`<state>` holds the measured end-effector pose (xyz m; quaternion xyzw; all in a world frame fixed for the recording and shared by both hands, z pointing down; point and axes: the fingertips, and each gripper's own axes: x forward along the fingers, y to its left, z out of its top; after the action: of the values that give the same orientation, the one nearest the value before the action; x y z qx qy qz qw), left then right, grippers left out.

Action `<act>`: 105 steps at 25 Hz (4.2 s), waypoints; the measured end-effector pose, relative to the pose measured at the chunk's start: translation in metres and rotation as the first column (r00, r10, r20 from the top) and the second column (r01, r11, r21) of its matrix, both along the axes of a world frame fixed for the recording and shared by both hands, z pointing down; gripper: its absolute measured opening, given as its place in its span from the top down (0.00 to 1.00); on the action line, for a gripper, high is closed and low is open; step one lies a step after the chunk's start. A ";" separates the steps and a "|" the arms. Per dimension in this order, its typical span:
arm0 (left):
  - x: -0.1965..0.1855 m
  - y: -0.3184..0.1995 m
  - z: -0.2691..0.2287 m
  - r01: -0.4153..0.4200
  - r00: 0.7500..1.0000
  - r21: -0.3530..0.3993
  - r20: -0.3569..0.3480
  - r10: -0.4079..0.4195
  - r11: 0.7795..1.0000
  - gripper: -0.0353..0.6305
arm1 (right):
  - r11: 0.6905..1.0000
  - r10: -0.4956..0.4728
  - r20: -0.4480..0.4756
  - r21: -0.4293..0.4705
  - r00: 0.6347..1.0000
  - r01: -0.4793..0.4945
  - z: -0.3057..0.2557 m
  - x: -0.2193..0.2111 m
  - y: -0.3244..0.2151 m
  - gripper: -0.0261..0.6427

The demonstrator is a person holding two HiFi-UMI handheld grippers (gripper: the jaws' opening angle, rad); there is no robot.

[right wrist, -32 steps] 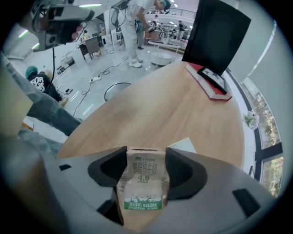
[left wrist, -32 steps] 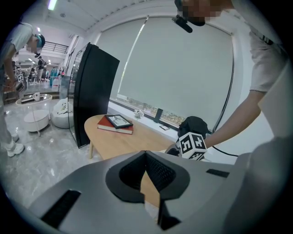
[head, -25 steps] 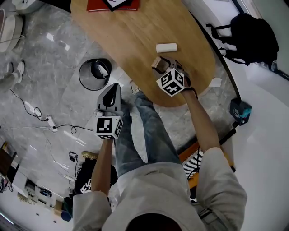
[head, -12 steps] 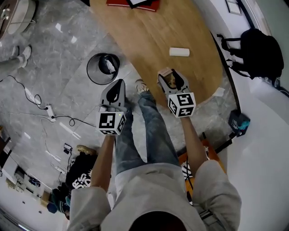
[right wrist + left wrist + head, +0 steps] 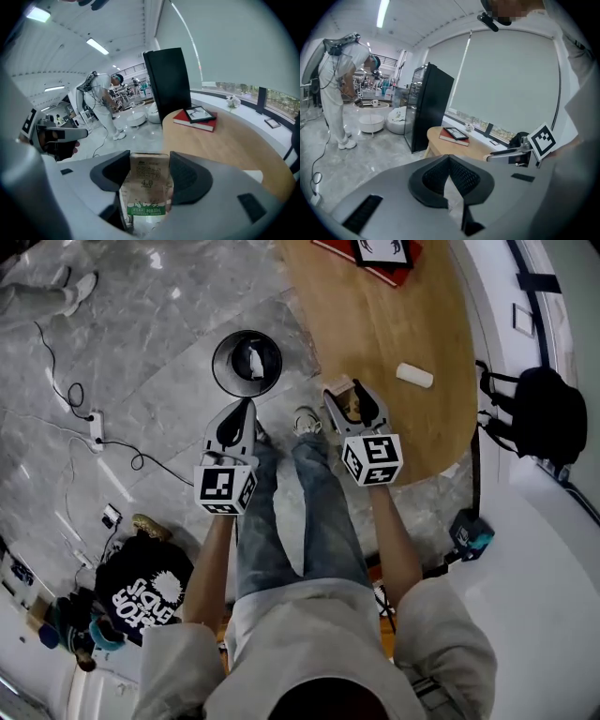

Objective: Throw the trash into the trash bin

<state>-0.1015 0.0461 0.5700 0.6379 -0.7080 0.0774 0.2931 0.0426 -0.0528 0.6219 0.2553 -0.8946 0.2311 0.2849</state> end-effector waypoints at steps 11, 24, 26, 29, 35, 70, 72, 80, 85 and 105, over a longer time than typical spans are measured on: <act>-0.087 0.087 0.002 0.225 0.974 -0.011 0.004 -0.225 0.974 0.92 | 0.971 -0.238 -0.007 -0.020 0.971 0.238 0.017 -0.127 0.061 0.55; -0.135 0.141 0.014 0.330 0.944 -0.037 -0.013 -0.331 0.943 0.92 | 0.936 -0.350 -0.132 -0.073 0.927 0.343 0.083 -0.190 0.092 0.55; -0.134 0.142 0.014 0.330 0.943 -0.037 -0.016 -0.331 0.943 0.92 | 0.933 -0.358 -0.162 -0.102 0.919 0.346 0.101 -0.190 0.094 0.55; -0.134 0.142 0.015 0.328 0.944 -0.036 -0.021 -0.328 0.944 0.92 | 0.924 -0.377 -0.202 -0.145 0.904 0.353 0.126 -0.192 0.095 0.55; -0.135 0.143 0.016 0.319 0.947 -0.039 -0.027 -0.320 0.947 0.92 | 0.927 -0.373 -0.266 -0.156 0.889 0.342 0.162 -0.201 0.084 0.51; -0.064 0.054 0.012 0.103 0.994 -0.027 -0.039 -0.104 0.994 0.92 | 0.996 -0.090 0.023 0.022 0.996 0.090 0.015 -0.098 0.057 0.92; -0.049 0.038 0.012 0.067 0.997 -0.025 -0.041 -0.068 0.997 0.92 | 0.999 -0.045 0.029 0.025 0.999 0.045 0.012 -0.079 0.045 0.92; 0.038 -0.029 0.005 -0.129 0.991 0.000 -0.041 0.128 0.992 0.92 | 0.986 0.159 0.009 0.058 0.987 -0.159 0.009 0.032 -0.009 0.92; 0.082 -0.060 0.005 -0.223 0.974 0.004 -0.041 0.223 0.975 0.92 | 0.964 0.260 -0.019 0.068 0.965 -0.258 0.013 0.097 -0.030 0.92; 0.201 -0.118 0.017 -0.431 0.901 -0.013 -0.057 0.430 0.902 0.92 | 0.904 0.426 -0.082 0.007 0.901 -0.427 0.056 0.238 -0.049 0.88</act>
<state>0.0996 -0.0716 0.5865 0.7766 -0.5407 0.1321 0.2953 0.2809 -0.1019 0.6777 0.4525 -0.8033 0.2820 0.2654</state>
